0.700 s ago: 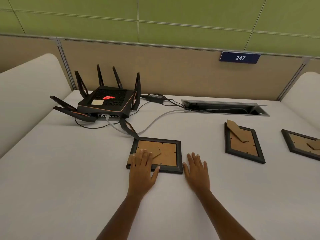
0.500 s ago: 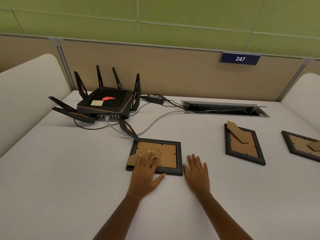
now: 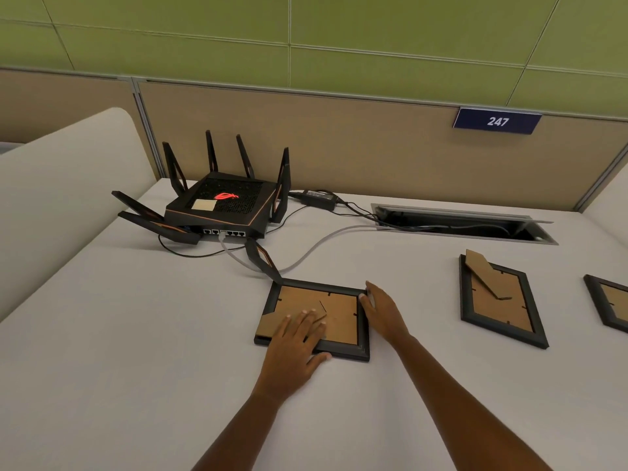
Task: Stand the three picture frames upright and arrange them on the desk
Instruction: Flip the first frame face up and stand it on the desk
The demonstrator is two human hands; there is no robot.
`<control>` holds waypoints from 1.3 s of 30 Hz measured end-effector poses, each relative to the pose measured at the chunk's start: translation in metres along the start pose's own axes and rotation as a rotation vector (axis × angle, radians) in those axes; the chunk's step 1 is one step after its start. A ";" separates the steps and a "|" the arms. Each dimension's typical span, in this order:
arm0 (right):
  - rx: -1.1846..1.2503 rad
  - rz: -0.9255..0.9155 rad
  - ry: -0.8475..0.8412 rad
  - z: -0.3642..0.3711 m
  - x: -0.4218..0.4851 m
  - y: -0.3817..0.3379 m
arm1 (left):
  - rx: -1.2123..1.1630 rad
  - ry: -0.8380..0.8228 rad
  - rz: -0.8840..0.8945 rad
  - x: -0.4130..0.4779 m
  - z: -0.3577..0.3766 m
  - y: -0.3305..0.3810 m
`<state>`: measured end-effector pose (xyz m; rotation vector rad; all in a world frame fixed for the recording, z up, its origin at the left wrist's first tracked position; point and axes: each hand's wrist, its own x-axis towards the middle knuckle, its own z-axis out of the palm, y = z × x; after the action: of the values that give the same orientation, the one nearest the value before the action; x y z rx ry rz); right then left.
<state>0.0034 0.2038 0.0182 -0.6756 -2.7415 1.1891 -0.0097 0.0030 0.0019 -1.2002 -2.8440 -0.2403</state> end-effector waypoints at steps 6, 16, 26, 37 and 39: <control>-0.122 -0.071 -0.022 -0.006 0.024 -0.002 | 0.013 0.021 0.026 0.005 0.002 -0.001; -0.184 0.020 -0.106 -0.021 0.030 -0.004 | 0.006 0.027 0.069 0.006 0.004 -0.002; -0.011 0.123 -0.189 -0.047 0.027 -0.002 | -0.060 0.141 0.003 0.005 0.003 0.000; 0.488 0.159 -0.248 -0.066 -0.001 -0.024 | -0.146 0.210 -0.051 -0.010 -0.007 0.012; 0.523 0.167 -0.210 -0.071 -0.006 -0.026 | -0.174 0.245 -0.082 -0.011 -0.006 0.015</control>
<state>0.0170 0.2338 0.0870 -0.7502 -2.3765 2.0112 0.0086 0.0045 0.0083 -1.0001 -2.7041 -0.6047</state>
